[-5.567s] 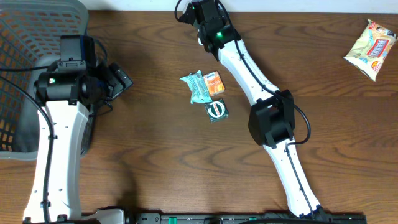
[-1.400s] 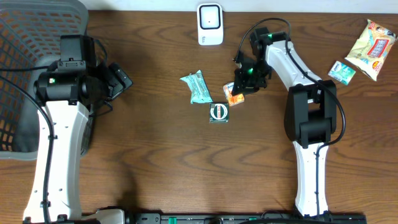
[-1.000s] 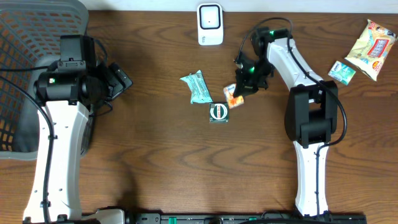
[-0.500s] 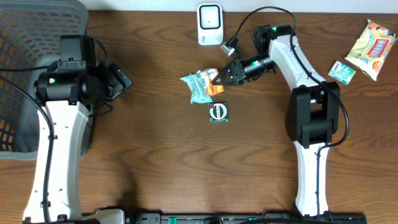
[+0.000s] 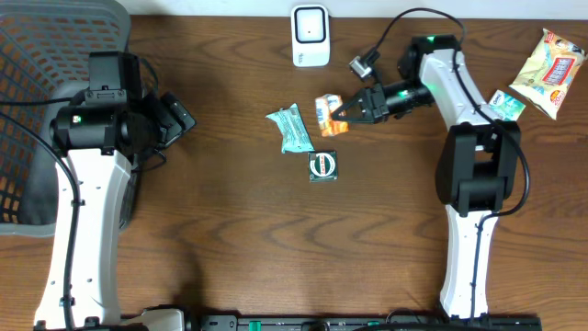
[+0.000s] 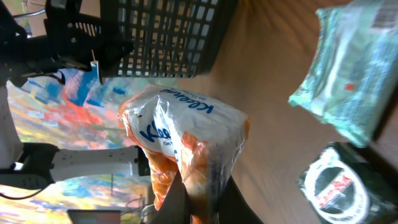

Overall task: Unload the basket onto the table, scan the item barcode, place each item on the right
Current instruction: 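Lift the orange tissue pack with the right gripper, then hold the orange tissue pack against the scanner face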

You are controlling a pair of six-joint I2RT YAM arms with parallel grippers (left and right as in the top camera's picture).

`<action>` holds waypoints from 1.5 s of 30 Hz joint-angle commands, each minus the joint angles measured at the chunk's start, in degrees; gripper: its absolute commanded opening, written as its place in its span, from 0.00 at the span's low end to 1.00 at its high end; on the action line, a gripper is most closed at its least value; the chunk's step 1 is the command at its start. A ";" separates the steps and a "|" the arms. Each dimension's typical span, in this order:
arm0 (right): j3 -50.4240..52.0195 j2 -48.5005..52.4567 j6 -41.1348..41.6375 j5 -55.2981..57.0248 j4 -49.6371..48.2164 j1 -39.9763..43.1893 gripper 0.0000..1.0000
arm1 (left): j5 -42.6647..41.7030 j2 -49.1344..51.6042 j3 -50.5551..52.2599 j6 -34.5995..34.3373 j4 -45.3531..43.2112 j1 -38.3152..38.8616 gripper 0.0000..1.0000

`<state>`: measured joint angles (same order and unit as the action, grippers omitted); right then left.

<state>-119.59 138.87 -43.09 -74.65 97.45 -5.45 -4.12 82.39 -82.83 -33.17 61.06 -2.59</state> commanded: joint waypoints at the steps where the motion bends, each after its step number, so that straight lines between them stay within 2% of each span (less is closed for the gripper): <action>1: -0.07 -2.27 -4.07 -1.60 0.07 1.44 0.01 | 0.74 0.04 0.07 -0.04 0.00 -0.28 0.98; 16: 0.20 -2.27 -4.39 -2.25 0.07 0.52 0.01 | 0.74 0.04 0.07 -0.07 0.00 -0.28 0.98; 29: 0.20 -2.27 -7.37 -7.02 -0.11 0.09 0.01 | 0.74 0.02 0.07 -0.07 0.00 -0.28 0.98; 45: 0.20 -2.25 -8.20 -5.90 -0.17 -2.89 0.01 | 0.74 0.02 0.07 -0.07 0.00 -0.28 0.98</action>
<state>-119.55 138.82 -50.00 -78.89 97.45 -7.86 -4.12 82.39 -82.83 -33.17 61.06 -2.59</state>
